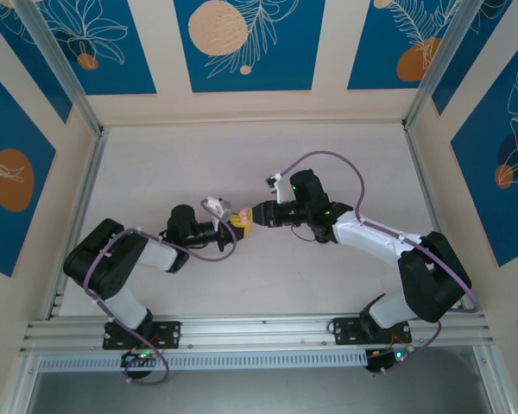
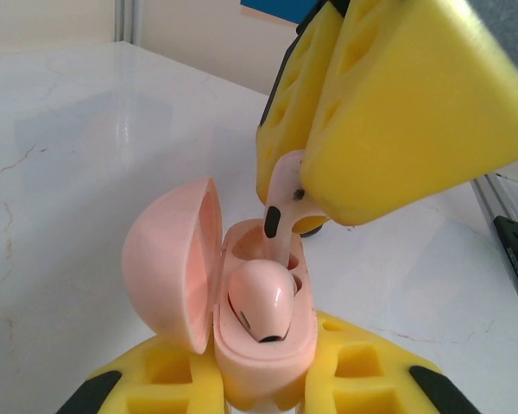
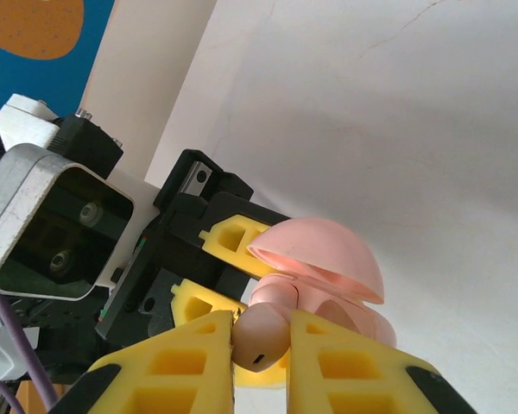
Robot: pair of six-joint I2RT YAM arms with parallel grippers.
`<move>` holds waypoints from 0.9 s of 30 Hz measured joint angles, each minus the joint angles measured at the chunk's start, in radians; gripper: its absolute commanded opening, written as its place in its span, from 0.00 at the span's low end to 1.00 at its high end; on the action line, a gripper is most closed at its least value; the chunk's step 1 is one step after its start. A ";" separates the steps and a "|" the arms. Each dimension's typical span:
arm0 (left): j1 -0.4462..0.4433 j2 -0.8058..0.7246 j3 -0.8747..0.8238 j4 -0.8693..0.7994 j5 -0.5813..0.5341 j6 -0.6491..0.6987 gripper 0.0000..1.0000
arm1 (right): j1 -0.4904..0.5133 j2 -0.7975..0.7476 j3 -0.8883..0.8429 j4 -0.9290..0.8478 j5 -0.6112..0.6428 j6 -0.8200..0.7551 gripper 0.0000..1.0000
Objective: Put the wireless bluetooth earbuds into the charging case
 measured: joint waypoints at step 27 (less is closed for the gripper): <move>0.000 0.031 0.002 0.126 0.126 -0.090 0.13 | -0.096 0.014 0.067 -0.202 -0.262 -0.204 0.23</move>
